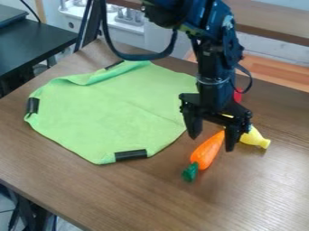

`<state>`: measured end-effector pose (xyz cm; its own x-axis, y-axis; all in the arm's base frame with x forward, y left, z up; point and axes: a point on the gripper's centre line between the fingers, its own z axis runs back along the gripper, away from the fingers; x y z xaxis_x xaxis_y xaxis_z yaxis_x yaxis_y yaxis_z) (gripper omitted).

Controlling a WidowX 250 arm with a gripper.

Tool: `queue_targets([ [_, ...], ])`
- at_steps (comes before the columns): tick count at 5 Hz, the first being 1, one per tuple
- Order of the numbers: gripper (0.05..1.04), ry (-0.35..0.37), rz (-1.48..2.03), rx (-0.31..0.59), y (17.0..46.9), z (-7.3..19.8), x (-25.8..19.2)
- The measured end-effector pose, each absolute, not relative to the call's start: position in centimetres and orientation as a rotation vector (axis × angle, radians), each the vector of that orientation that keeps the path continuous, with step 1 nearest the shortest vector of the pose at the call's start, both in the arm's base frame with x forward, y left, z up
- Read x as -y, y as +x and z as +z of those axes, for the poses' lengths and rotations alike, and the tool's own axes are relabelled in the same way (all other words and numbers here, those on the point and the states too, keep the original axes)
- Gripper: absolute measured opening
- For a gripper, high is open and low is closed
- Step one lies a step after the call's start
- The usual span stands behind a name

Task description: Placed the carrot on the left edge of the cloth

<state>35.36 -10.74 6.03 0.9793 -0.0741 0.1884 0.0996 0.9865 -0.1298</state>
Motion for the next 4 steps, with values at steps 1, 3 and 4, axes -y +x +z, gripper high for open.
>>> queue_targets([
  [1,1.000,-0.113,-0.085,0.164,35.8,4.4,11.0],
  [3,0.950,-0.011,-0.104,0.124,36.1,1.4,10.8],
  [4,0.669,0.014,-0.095,0.115,36.1,1.1,10.4],
])
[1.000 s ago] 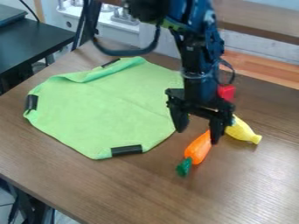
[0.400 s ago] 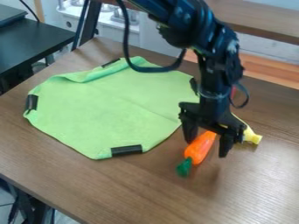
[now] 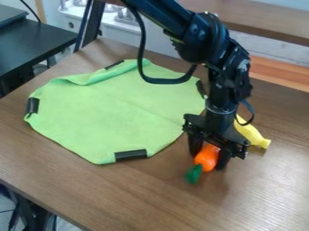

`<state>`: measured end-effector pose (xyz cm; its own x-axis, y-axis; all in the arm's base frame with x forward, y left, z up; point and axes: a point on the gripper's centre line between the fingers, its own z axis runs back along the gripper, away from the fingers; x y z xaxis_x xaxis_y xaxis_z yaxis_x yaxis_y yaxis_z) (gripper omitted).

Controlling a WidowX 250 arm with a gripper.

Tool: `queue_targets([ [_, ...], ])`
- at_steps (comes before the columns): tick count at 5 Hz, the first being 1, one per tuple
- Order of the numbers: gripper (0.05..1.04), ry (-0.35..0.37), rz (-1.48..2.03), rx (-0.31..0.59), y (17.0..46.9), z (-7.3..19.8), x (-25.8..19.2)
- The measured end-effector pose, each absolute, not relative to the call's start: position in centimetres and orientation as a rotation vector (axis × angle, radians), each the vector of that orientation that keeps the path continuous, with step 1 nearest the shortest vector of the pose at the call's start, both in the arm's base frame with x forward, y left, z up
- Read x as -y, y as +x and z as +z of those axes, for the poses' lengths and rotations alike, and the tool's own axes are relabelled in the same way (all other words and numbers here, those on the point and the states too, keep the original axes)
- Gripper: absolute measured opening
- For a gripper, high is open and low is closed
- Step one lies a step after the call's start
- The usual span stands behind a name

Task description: Placed the carrot on the left edge of the cloth

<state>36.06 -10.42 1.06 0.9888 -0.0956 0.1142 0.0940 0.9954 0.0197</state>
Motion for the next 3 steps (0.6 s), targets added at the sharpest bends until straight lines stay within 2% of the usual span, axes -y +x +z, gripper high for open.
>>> queue_targets([
  [1,0.535,-0.019,-0.104,0.095,35.4,1.4,10.3],
  [2,0.534,-0.101,-0.072,0.121,35.7,4.7,8.3],
  [3,0.534,-0.190,-0.036,0.132,35.8,6.6,5.2],
])
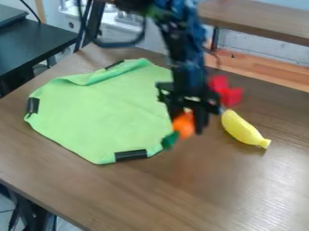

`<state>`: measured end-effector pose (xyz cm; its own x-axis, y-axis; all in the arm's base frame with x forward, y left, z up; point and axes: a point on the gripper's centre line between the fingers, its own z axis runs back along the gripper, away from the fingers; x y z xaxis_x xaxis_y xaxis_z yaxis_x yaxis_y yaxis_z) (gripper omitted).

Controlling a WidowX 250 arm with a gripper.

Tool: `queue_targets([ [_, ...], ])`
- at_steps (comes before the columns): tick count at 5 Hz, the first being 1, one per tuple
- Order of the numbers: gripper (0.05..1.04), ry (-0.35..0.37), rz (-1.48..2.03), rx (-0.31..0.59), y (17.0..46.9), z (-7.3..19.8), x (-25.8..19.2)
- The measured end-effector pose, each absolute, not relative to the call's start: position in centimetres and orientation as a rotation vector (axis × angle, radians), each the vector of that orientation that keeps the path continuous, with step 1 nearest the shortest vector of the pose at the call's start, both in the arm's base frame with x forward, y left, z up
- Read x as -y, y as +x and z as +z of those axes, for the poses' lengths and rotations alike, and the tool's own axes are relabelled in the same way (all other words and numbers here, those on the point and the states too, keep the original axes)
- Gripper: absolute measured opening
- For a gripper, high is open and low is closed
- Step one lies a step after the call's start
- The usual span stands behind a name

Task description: Placed the carrot on the left edge of the cloth

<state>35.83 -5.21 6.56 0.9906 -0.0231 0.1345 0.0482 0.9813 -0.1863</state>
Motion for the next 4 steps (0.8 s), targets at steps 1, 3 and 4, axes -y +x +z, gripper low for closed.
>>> queue_targets([
  [1,0.534,-0.178,0.070,0.140,35.9,6.3,-0.2],
  [3,0.534,-0.117,0.349,0.159,36.2,5.7,-9.5],
  [4,0.534,-0.085,0.498,0.158,37.4,5.3,-14.3],
])
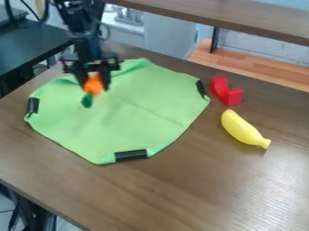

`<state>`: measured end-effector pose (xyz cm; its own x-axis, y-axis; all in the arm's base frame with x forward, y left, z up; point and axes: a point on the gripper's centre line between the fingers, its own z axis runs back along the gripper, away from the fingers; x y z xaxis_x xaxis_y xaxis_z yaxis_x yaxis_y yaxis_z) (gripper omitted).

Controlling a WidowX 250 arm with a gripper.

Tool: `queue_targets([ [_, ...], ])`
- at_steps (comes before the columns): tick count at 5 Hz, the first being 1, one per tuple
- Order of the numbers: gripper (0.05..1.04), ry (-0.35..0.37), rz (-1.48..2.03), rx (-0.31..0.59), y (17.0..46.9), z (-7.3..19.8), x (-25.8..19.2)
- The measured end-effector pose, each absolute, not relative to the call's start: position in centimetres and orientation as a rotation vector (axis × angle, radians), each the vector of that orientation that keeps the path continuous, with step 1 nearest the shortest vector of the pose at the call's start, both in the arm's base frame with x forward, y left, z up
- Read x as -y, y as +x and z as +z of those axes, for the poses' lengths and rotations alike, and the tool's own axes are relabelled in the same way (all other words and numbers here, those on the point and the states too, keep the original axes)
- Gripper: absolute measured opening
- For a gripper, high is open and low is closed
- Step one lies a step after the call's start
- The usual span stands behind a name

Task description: Placed the carrot on the left edge of the cloth

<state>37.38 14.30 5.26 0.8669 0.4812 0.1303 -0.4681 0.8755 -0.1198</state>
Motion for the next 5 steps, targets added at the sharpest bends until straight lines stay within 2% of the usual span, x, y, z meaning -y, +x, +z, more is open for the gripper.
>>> queue_targets([
  [1,0.534,-0.052,0.576,0.172,37.7,5.2,-18.1],
  [2,0.534,-0.048,0.634,0.116,36.4,4.4,-19.4],
  [4,0.534,-0.049,0.644,0.035,34.1,2.1,-18.6],
  [5,0.584,-0.032,0.657,0.045,34.1,1.9,-18.8],
])
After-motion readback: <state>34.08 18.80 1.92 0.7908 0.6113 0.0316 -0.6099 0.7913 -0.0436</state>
